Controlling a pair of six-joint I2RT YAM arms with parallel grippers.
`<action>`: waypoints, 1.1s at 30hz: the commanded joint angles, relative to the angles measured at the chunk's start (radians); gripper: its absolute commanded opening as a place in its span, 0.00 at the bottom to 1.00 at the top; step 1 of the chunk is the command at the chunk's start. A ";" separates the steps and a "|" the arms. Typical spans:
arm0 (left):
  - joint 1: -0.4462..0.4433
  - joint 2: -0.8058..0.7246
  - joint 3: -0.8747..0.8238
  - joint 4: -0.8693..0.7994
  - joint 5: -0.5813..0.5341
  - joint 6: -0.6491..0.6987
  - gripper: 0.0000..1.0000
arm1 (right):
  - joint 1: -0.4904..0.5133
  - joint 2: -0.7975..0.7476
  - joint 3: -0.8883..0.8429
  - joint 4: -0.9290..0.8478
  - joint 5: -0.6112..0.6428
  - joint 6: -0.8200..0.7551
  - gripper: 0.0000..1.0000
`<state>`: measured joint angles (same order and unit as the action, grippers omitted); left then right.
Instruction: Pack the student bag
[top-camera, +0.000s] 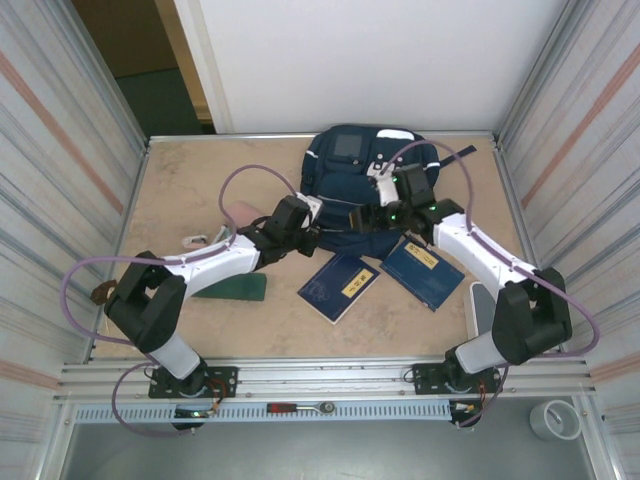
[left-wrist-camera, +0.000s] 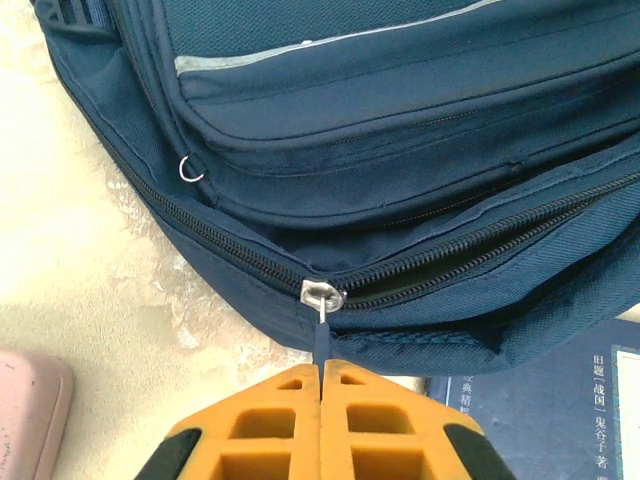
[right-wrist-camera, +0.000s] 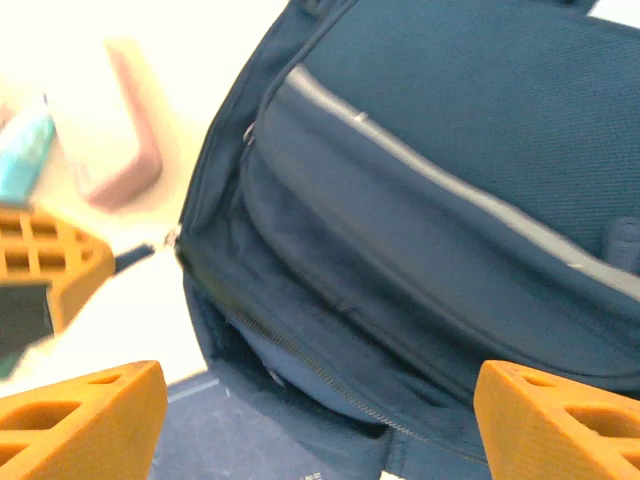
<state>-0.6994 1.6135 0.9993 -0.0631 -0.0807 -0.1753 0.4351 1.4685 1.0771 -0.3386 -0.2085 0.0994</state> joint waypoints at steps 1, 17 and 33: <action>0.034 -0.015 -0.037 0.052 0.084 -0.041 0.00 | 0.044 0.048 -0.020 0.071 0.094 -0.177 0.80; 0.104 0.113 -0.031 0.087 0.272 -0.080 0.00 | 0.109 0.278 0.060 0.045 0.201 -0.293 0.20; 0.104 0.252 0.053 0.117 0.345 -0.126 0.00 | 0.085 0.234 0.063 0.069 0.051 -0.194 0.00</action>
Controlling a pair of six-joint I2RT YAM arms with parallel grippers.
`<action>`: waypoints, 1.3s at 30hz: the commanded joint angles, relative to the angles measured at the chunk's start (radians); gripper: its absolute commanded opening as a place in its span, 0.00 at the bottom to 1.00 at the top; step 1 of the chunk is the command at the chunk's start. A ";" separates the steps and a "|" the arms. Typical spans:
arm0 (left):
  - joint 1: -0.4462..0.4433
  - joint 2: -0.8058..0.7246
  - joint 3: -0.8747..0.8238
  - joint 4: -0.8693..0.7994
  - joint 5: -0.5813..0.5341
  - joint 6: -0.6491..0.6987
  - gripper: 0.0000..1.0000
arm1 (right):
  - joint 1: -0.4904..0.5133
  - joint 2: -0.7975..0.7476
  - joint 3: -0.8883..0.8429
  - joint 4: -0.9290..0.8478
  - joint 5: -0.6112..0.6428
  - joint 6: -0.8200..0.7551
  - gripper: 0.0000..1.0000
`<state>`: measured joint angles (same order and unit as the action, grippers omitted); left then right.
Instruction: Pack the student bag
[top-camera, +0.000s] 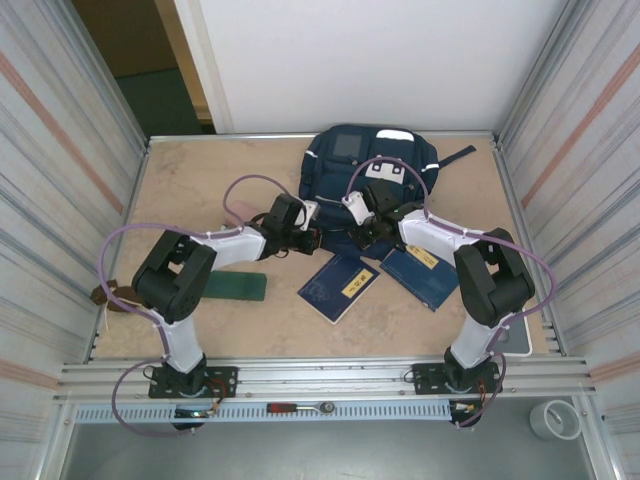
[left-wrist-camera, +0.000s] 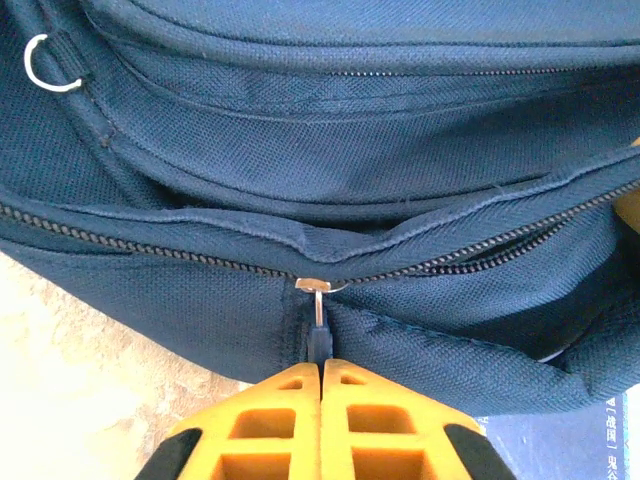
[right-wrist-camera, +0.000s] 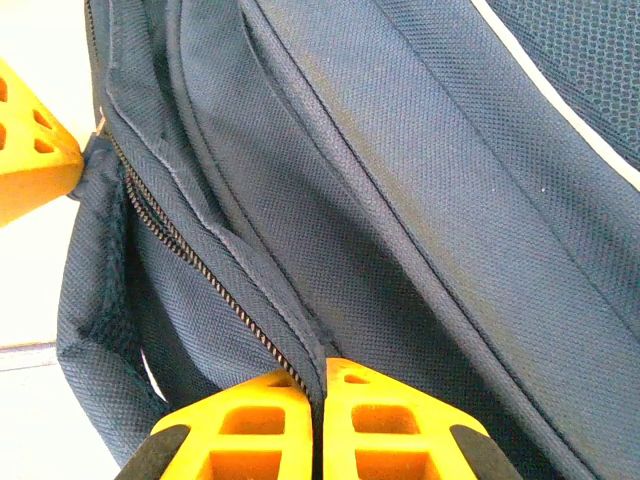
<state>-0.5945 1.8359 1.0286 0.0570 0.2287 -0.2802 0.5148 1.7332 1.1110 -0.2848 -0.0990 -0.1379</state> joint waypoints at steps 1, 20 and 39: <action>0.000 0.034 0.026 0.001 0.032 -0.024 0.01 | 0.005 -0.030 0.029 0.018 -0.063 0.045 0.00; -0.001 0.107 0.038 0.079 0.047 -0.064 0.16 | 0.014 -0.022 0.029 0.006 -0.083 0.055 0.00; 0.035 -0.035 -0.036 0.010 -0.138 0.013 0.00 | -0.024 -0.100 0.005 -0.091 0.049 -0.003 0.00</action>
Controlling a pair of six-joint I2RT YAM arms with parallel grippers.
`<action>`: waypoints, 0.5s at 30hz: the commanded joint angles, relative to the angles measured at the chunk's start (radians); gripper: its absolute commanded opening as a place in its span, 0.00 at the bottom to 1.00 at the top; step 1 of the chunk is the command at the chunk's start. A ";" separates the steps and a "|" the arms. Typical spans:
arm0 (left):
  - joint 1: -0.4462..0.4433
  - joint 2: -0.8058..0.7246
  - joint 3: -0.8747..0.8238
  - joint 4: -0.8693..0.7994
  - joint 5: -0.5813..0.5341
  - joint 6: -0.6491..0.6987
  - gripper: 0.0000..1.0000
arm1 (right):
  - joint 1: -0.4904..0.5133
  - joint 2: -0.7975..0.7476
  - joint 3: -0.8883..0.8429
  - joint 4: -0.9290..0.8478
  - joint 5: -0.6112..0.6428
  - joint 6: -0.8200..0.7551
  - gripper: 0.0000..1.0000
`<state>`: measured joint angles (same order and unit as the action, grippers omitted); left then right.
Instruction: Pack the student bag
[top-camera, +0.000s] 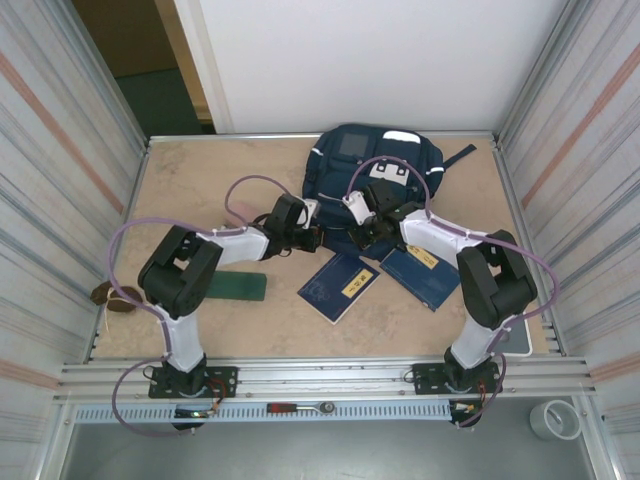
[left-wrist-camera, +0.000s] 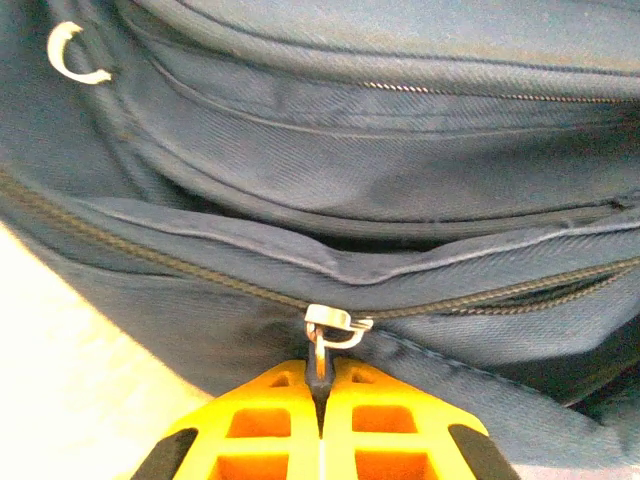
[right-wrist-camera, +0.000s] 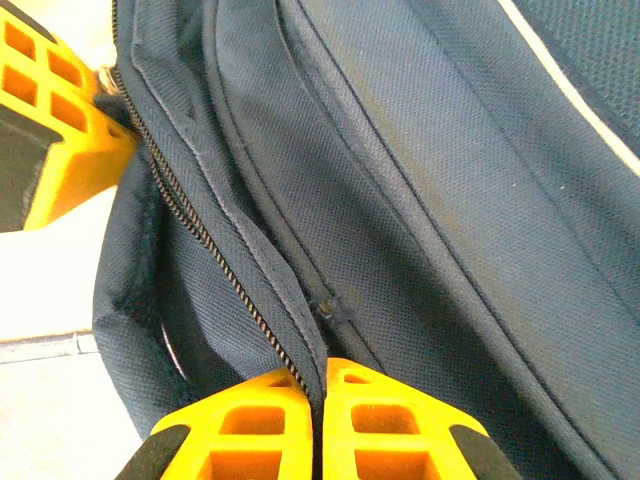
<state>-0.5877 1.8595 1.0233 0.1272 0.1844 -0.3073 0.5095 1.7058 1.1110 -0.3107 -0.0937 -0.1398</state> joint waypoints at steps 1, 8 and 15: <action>0.040 -0.065 -0.036 -0.069 -0.105 0.039 0.00 | -0.020 -0.087 -0.002 -0.071 0.048 0.003 0.00; 0.081 -0.080 -0.029 -0.131 -0.200 0.035 0.00 | -0.025 -0.131 -0.042 -0.077 0.065 0.023 0.00; 0.080 -0.166 -0.051 -0.142 -0.091 0.025 0.00 | -0.042 -0.116 0.031 -0.069 -0.026 0.061 0.00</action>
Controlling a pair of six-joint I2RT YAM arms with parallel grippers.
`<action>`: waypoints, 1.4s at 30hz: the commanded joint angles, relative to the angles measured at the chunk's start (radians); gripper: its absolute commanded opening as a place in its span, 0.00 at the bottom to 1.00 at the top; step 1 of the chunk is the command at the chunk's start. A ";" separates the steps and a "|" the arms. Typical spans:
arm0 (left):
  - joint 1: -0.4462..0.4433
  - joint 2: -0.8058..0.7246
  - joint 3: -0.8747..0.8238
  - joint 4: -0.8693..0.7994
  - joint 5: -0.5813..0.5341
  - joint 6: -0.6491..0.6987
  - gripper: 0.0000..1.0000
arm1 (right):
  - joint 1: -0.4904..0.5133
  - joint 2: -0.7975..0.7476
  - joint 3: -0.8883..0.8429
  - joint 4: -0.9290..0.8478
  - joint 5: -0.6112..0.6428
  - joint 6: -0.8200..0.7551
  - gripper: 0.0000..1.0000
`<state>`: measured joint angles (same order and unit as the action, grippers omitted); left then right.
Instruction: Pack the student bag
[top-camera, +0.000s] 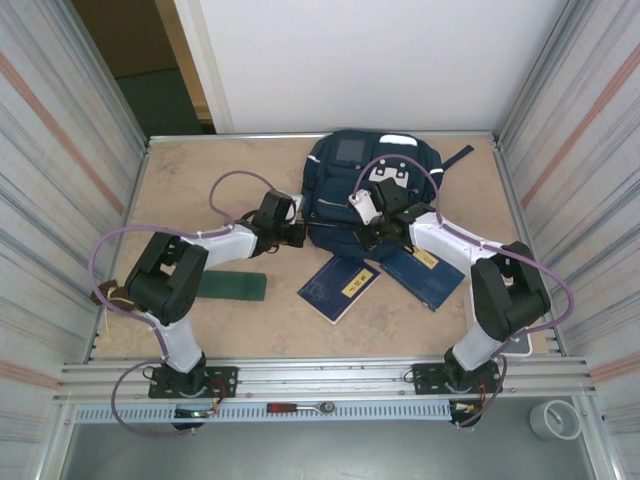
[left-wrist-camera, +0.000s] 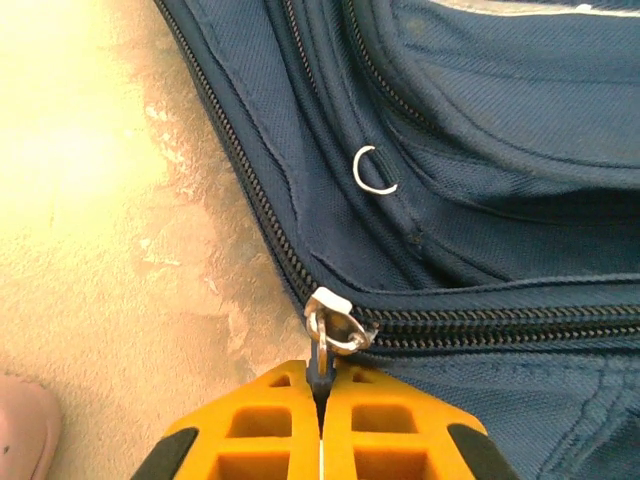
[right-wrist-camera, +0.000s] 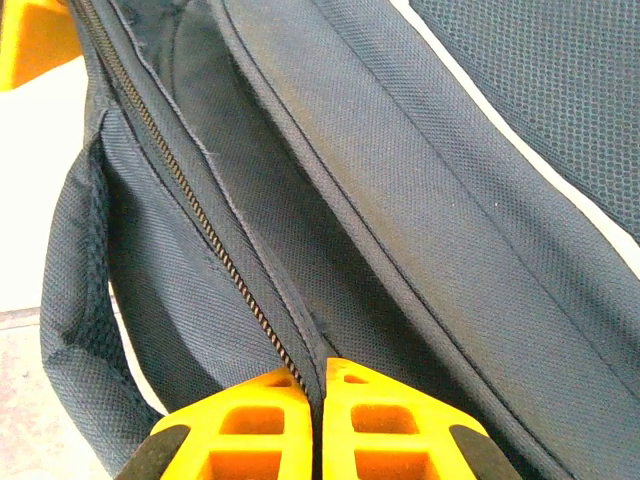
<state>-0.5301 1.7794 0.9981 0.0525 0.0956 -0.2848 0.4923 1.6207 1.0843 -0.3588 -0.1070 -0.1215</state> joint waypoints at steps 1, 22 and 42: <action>0.020 -0.109 -0.033 -0.069 0.021 0.000 0.00 | -0.023 -0.022 0.077 -0.025 -0.034 0.047 0.00; -0.135 -0.261 0.008 -0.158 0.137 0.032 0.00 | 0.038 -0.214 -0.044 0.032 -0.184 0.020 0.74; -0.068 -0.288 -0.034 -0.145 0.091 0.002 0.00 | 0.057 -0.042 -0.060 0.102 -0.127 -0.044 0.06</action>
<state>-0.6289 1.5555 0.9680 -0.1036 0.2382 -0.2768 0.5701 1.6291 1.0615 -0.2508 -0.3084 -0.1699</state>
